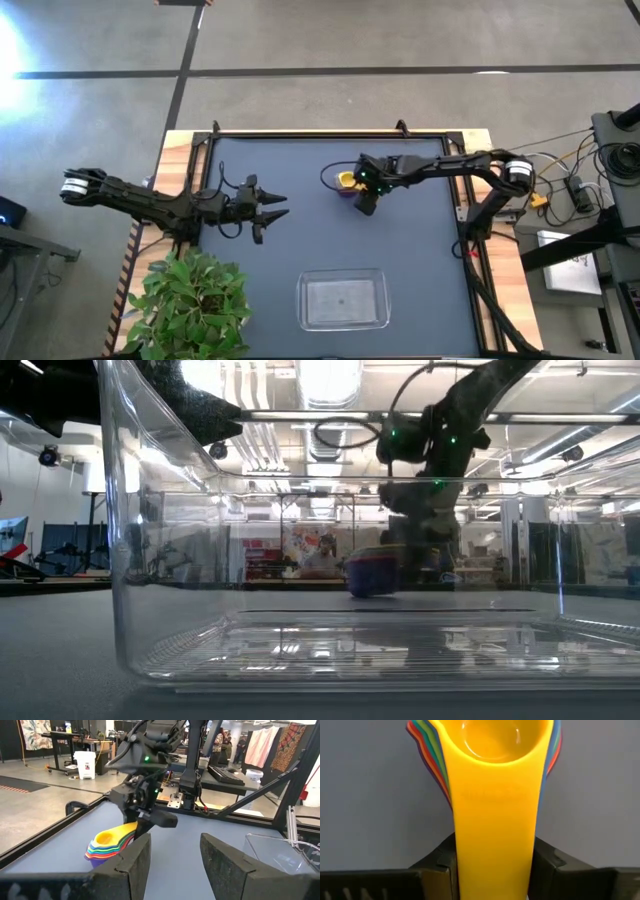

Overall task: Nest measuring cups in basket
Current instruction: Put the nested measuring cups into the transparent bin

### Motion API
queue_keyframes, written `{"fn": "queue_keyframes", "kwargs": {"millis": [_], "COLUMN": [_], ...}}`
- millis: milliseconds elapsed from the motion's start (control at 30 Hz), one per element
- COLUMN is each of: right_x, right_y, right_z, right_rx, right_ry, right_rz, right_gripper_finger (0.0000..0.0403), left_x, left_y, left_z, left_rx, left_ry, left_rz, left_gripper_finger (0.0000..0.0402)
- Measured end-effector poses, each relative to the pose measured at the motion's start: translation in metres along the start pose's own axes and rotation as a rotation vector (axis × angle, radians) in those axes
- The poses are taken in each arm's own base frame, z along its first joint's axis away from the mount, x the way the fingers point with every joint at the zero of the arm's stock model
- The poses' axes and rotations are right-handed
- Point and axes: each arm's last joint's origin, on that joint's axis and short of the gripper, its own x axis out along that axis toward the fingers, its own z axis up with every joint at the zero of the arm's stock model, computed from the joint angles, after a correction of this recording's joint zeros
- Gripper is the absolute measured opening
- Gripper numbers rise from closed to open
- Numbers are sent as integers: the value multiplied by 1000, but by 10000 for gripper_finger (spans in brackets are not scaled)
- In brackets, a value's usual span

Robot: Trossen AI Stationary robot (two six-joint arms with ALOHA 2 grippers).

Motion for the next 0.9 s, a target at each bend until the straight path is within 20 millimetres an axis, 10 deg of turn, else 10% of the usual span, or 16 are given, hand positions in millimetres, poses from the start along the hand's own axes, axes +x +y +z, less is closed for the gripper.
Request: {"fn": "queue_keyframes", "kwargs": {"millis": [900], "right_x": [-81], "right_y": [85], "right_z": [-22], "right_rx": [-160], "right_ry": [-194], "right_rz": [132], "right_gripper_finger": [130], "left_x": [0], "left_y": [0], "left_z": [-2], "left_rx": [13], "left_ry": [17], "left_rz": [13], "left_gripper_finger": [154]}}
